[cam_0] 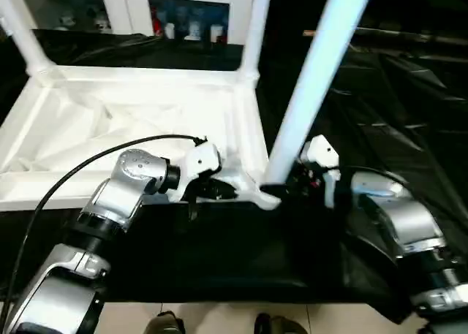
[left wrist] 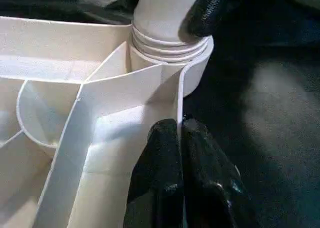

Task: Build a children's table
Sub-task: Rotate leg to tighten

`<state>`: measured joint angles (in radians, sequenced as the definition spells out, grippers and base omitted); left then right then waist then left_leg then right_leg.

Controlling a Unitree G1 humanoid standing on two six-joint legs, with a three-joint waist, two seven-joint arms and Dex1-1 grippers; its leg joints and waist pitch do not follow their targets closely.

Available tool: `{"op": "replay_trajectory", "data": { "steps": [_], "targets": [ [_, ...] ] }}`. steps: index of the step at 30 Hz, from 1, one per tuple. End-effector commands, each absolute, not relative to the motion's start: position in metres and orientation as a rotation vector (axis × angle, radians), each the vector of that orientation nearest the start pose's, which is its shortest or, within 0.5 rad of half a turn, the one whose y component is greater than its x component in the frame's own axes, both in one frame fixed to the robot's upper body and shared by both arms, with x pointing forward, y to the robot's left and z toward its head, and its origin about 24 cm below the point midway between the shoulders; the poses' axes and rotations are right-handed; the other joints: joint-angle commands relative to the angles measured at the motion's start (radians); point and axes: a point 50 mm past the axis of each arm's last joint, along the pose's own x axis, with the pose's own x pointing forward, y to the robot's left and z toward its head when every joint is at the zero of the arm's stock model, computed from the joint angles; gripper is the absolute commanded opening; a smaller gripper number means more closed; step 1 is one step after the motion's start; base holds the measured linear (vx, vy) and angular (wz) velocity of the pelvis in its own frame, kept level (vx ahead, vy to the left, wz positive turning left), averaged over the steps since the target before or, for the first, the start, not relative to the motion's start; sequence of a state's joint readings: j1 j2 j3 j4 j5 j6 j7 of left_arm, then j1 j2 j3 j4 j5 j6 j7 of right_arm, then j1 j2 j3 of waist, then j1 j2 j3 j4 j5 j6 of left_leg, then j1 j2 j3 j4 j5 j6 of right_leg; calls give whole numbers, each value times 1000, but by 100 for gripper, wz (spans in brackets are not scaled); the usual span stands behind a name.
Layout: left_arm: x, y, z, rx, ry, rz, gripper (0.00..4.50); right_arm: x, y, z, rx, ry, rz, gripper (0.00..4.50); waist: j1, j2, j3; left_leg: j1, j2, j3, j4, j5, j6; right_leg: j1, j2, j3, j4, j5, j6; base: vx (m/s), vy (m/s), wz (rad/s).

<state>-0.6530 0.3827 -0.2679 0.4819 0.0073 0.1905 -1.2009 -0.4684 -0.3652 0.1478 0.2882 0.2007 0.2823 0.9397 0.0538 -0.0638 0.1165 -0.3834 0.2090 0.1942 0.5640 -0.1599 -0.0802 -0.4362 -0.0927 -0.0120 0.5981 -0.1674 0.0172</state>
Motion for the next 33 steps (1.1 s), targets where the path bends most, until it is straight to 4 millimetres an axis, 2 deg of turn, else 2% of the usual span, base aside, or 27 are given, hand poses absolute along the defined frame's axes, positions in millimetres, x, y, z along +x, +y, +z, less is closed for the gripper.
{"op": "replay_trajectory", "data": {
  "steps": [1, 2, 3, 5, 7, 8, 9, 11, 14, 17, 18, 20, 23, 25, 28, 31, 32, 33],
  "targets": [
    [329, 123, 76, 384, 403, -1262, 0, 314, -140, 64, -129, 320, 964, 208, 3, -5, -57, 11, 11, 0, -66, -223, 42, 46, -28, 17, -67, -268, -206, 0, 0, 0],
    [333, 117, 78, 362, 389, -1201, 0, 317, -136, 56, -116, 346, 885, 208, 0, -7, -58, 9, 11, -3, -68, -242, 25, 48, -29, 16, -69, -305, -190, 0, 0, 0],
    [336, 112, 78, 357, 385, -1161, 0, 319, -131, 51, -101, 362, 832, 206, -2, -2, -57, 10, 11, -3, -71, -261, 14, 44, -29, 16, -74, -327, -180, 0, 0, 0],
    [339, 107, 78, 355, 383, -1121, 0, 320, -126, 46, -83, 380, 777, 206, -5, -4, -57, 13, 10, -5, -72, -282, -1, 41, -28, 17, -77, -358, -166, 0, 0, 0],
    [343, 97, 77, 335, 380, -1061, 0, 322, -116, 42, -67, 386, 717, 205, -8, -3, -56, 12, 9, -5, -72, -297, -1, 38, -28, 18, -81, -376, -153, 0, 0, 0],
    [346, 91, 77, 315, 378, -1008, 0, 323, -110, 39, -59, 393, 670, 204, -7, -3, -55, 16, 8, -2, -71, -309, -2, 32, -27, 20, -86, -386, -148, 0, 0, 0],
    [348, 84, 76, 300, 378, -980, 0, 325, -105, 36, -54, 400, 626, 204, -6, -1, -56, 12, 7, -6, -73, -309, -6, 36, -28, 18, -85, -399, -140, 0, 0, 0],
    [349, 71, 76, 284, 373, -945, 0, 328, -96, 33, -48, 405, 559, 204, -8, -2, -56, 13, 6, -5, -74, -314, -12, 33, -26, 18, -88, -411, -129, 0, 0, 0],
    [345, 51, 76, 276, 361, -981, 0, 332, -83, 35, -14, 391, 533, 204, -8, -1, -57, 11, 4, -6, -74, -316, -2, 32, -25, 18, -90, -396, -116, 0, 0, 0],
    [342, 47, 76, 283, 357, -1011, 0, 334, -81, 38, -2, 376, 532, 204, -5, -1, -59, 8, 4, -7, -76, -317, 7, 34, -22, 16, -89, -374, -106, 0, 0, 0],
    [343, 46, 76, 287, 355, -1014, 0, 335, -81, 39, 3, 370, 532, 238, -5, 0, -61, 8, 4, -7, -76, -313, 8, 35, -22, 16, -88, -359, -107, 0, 0, 0],
    [343, 47, 76, 294, 354, -1019, 0, 338, -81, 43, 23, 353, 533, 271, -6, 0, -61, 8, 4, -6, -76, -316, 10, 35, -22, 16, -88, -350, -111, 0, 0, 0],
    [344, 56, 77, 321, 345, -1045, 0, 341, -87, 51, 37, 319, 585, 291, -4, 1, -61, 9, 6, -8, -79, -340, 12, 33, -23, 15, -91, -378, -108, 0, 0, 0],
    [343, 63, 77, 342, 345, -1070, 0, 340, -92, 57, 29, 305, 657, 305, -3, -1, -61, 7, 6, -8, -79, -334, 16, 35, -23, 15, -90, -366, -109, 0, 0, 0],
    [341, 77, 77, 362, 353, -1139, 0, 333, -103, 62, -54, 295, 824, 324, 0, -1, -63, 6, 7, -5, -76, -284, 34, 40, -23, 16, -84, -290, -130, 0, 0, 0],
    [330, 92, 78, 366, 351, -1307, 0, 325, -122, 71, -102, 267, 962, 324, 6, -1, -64, 5, 8, -1, -71, -232, 58, 47, -26, 16, -77, -215, -160, 0, 0, 0],
    [328, 94, 79, 363, 350, -1332, 0, 324, -125, 72, -107, 262, 980, 324, 6, 0, -68, 5, 8, -1, -67, -204, 67, 51, -25, 17, -68, -169, -179, 0, 0, 0],
    [326, 96, 79, 361, 354, -1351, 0, 323, -127, 74, -110, 259, 996, 324, 5, 0, -70, 8, 9, 3, -63, -170, 81, 49, -21, 17, -62, -101, -205, 0, 0, 0]
  ]
}}
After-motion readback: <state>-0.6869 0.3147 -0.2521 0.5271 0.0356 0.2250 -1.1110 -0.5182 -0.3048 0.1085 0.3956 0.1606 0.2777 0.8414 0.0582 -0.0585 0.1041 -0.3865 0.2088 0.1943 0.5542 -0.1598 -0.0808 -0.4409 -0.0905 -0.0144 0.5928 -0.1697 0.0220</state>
